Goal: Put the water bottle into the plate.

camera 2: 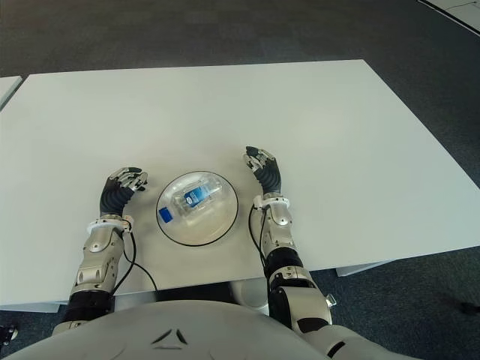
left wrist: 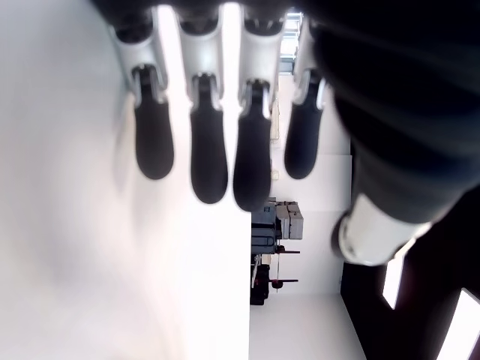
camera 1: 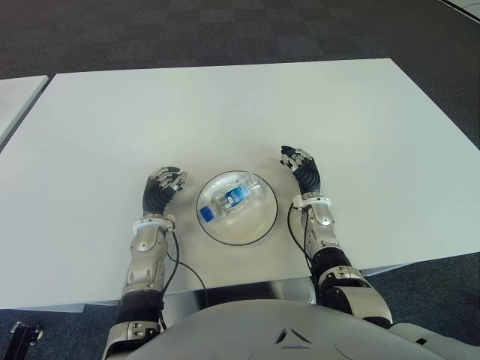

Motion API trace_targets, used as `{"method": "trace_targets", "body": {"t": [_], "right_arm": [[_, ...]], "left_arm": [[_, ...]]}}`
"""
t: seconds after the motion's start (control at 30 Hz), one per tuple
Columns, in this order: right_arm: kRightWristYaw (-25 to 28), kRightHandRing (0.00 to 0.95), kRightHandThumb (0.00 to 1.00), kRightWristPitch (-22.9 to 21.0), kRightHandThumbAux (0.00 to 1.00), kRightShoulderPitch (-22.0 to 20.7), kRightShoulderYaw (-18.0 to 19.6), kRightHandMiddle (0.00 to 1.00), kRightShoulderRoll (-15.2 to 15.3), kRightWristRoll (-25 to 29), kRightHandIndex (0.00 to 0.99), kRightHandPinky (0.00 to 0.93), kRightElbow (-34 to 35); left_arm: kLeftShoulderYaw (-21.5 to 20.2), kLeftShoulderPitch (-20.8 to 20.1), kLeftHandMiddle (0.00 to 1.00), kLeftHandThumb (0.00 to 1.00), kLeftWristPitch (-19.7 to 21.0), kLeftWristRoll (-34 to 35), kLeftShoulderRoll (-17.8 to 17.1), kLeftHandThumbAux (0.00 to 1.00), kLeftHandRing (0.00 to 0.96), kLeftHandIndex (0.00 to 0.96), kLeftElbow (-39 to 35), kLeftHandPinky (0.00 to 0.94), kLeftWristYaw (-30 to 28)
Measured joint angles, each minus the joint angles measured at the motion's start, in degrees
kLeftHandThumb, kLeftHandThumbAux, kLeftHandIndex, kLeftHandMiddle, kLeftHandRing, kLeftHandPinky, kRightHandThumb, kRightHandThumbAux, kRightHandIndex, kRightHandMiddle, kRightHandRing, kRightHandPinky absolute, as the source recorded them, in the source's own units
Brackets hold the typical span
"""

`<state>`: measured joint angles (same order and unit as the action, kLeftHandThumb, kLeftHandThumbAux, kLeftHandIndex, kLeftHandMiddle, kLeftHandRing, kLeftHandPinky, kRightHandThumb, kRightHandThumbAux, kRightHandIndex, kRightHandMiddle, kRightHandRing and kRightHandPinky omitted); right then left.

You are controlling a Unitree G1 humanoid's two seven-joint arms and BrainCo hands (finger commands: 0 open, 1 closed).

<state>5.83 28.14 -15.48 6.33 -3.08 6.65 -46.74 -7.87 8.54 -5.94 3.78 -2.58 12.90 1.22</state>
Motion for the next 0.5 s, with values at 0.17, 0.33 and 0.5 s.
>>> {"method": "trace_targets", "body": {"t": [0.17,0.33,0.5], "right_arm": [[-0.5,0.735,0.703,0.0,0.73,0.0,-0.2,0.756,0.1,-0.6,0.437,0.727,0.0],[-0.9,0.742,0.703,0.0,0.73,0.0,-0.3,0.763,0.1,-0.8,0.438,0.732,0.0],[-1.0,0.743,0.704,0.0,0.729,0.0,-0.4,0.764,0.1,-0.9,0.438,0.731,0.1]], "left_arm": [[0.0,0.0,0.553,0.705,0.0,0.0,0.0,0.713,0.522,0.43,0.0,0.501,0.0],[0.1,0.0,0.554,0.705,0.0,-0.1,-0.1,0.713,0.524,0.43,0.0,0.507,0.0],[0.1,0.0,0.555,0.705,0.0,0.0,-0.1,0.713,0.524,0.429,0.0,0.508,0.0]]}}
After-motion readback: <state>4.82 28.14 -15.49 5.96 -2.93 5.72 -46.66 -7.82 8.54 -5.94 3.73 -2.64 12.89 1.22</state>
